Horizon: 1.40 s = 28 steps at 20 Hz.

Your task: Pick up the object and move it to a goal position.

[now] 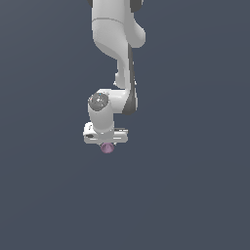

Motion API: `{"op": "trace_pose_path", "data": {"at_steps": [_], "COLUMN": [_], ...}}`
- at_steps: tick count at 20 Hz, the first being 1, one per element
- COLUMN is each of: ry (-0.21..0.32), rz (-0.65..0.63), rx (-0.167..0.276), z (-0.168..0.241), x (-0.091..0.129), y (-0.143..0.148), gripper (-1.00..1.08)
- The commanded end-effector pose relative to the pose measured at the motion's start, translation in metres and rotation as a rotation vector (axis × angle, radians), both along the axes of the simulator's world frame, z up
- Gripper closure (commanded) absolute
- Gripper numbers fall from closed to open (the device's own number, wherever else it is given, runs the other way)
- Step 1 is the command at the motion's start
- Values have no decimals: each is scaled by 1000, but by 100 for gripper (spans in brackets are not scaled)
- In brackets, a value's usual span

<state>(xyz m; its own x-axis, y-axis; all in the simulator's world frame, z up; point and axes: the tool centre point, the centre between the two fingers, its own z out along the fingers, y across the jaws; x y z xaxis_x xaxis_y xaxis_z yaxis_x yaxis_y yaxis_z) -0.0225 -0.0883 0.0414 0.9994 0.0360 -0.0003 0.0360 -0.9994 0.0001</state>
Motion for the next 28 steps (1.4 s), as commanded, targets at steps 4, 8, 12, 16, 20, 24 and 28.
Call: {"op": "trace_pose_path", "data": {"at_steps": [4,8,12,16,20,24,28], "ry": [-1,-1,-1,-1,-1,-1,-1], "rz": [0,0,0,0,0,0,0], "rx": [0,0,0,1,2,2,2], "z": [24,51,85,123,160,193,220], "x": [-11,-23,-38,-54,-70,-83,-94], "y": [-10,-20,-34,-49,-64,-77,-88], "gripper": [108,108,108,108,108,108,108]}}
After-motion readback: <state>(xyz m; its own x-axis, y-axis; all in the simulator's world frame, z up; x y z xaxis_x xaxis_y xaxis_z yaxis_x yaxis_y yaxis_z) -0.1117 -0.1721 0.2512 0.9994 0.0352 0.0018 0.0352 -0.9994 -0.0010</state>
